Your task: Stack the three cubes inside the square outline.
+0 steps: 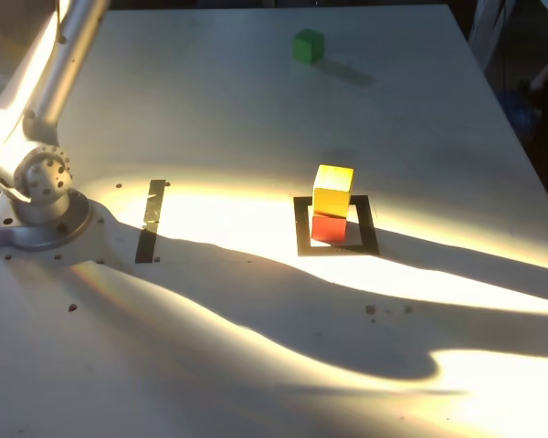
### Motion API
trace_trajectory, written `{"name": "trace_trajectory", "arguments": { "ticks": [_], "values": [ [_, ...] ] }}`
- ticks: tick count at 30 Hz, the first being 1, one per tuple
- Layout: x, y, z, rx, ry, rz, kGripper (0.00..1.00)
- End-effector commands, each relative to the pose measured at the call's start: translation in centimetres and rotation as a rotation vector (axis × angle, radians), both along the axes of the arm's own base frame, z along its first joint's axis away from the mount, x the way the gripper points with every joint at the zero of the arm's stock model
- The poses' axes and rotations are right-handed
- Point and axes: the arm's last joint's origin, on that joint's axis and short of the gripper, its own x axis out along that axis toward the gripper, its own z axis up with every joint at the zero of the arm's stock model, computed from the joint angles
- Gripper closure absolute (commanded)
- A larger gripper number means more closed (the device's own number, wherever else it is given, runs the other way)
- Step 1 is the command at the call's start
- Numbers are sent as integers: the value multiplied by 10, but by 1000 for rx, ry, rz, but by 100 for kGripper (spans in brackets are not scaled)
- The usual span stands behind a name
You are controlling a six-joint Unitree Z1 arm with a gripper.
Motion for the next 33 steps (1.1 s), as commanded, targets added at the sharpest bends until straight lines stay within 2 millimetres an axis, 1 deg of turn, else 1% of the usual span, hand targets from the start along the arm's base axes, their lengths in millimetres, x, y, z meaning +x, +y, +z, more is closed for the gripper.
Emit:
{"name": "trace_trajectory", "arguments": {
  "ticks": [1,6,11,15,20,24,29,33],
  "values": [
    [-14,20,-10,-10,16,55,3],
    [-7,35,-28,1,21,58,3],
    [6,42,-44,1,30,-21,3],
    [21,37,-50,-1,43,-125,5],
    [41,24,-58,-19,77,-271,6],
    [55,14,-63,-16,107,-338,7],
    [59,13,-73,-21,149,-350,9],
    [59,14,-81,-39,168,-351,13]
  ]
}}
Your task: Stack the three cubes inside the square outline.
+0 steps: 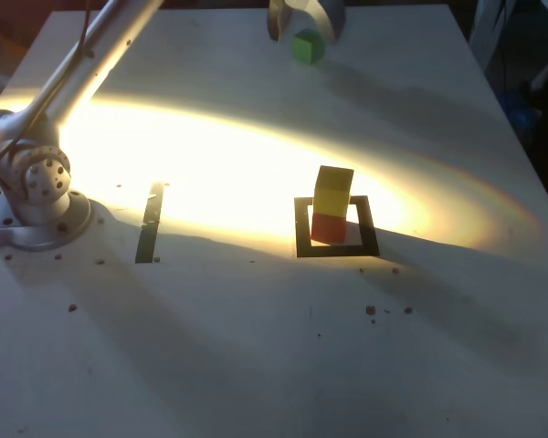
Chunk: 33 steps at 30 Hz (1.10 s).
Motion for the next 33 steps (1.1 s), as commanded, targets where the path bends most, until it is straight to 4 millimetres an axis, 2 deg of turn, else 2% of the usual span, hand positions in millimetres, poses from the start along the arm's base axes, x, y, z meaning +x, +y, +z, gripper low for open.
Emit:
{"name": "trace_trajectory", "arguments": {
  "ticks": [1,5,13,22,28,33],
  "values": [
    [0,-1,-5,-14,16,-3,15],
    [2,0,-10,-24,18,-4,23],
    [6,1,-13,-45,-26,-11,47],
    [7,10,-21,-52,-51,-31,58],
    [5,13,-20,-57,-71,-38,60],
    [2,12,-16,-98,-105,-23,68]
  ]
}}
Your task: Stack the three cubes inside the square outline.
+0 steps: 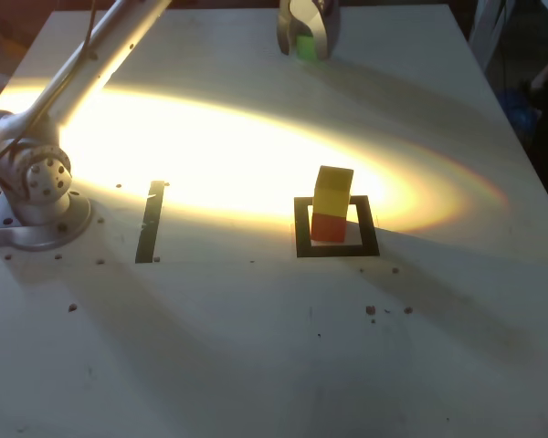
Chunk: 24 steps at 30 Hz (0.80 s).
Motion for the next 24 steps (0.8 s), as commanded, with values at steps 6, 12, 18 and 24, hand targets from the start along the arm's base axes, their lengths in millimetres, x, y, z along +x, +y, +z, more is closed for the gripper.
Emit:
{"name": "trace_trajectory", "arguments": {
  "ticks": [6,12,18,24],
  "values": [
    [-5,-12,33,-10,-63,31,74],
    [-11,-78,106,22,-101,60,74],
    [-24,-203,165,85,-117,80,74],
    [-52,-316,175,77,-122,109,74]
  ]
}}
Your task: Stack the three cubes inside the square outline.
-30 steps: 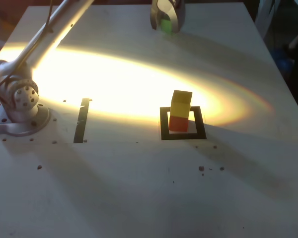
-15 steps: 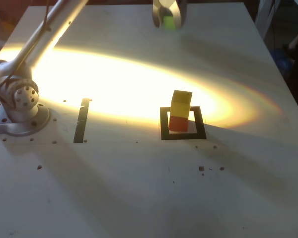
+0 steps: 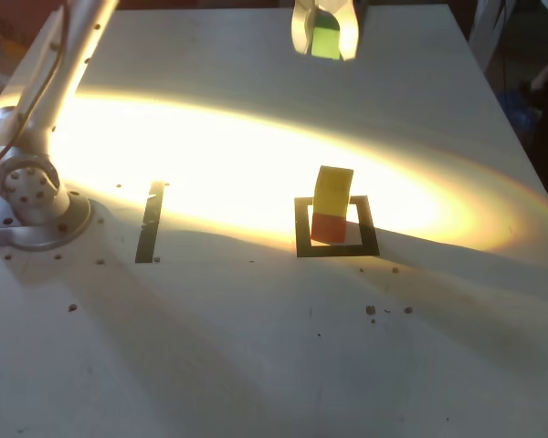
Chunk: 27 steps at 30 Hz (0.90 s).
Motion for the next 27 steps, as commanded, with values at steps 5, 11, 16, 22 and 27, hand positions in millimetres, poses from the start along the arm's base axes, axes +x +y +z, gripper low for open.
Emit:
{"name": "trace_trajectory", "arguments": {
  "ticks": [5,11,16,22,27],
  "values": [
    [-85,-163,61,0,-134,34,74],
    [-91,-212,60,-32,-152,25,74],
    [-90,-237,56,-40,-169,47,74],
    [-78,-258,43,-17,-166,87,74],
    [-64,-264,27,7,-132,120,74]
  ]
}}
